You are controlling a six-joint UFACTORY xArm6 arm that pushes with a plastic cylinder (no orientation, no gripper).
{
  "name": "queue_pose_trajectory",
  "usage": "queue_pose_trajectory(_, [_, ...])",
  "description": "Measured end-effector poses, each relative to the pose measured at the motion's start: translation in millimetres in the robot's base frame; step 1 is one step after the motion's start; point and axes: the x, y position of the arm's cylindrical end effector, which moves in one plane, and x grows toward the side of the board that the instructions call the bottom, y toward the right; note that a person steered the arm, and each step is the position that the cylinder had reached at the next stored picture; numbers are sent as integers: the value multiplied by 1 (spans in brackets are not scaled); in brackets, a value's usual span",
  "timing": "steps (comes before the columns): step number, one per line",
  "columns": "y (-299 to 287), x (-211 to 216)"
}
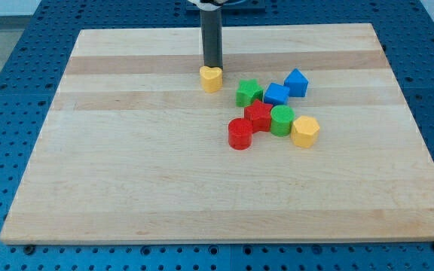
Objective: Push the yellow heart closer to the green star
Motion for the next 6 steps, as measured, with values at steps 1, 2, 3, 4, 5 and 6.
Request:
queue_pose_trajectory(1, [0, 0])
queue_pose_trajectory(2, [0, -12])
queue_pose_trajectory(3, [-1, -37])
queue_pose_trajectory(4, [-26, -26])
queue_pose_trajectory(5, [-51, -9])
queue_pose_trajectory(6, [-54, -2])
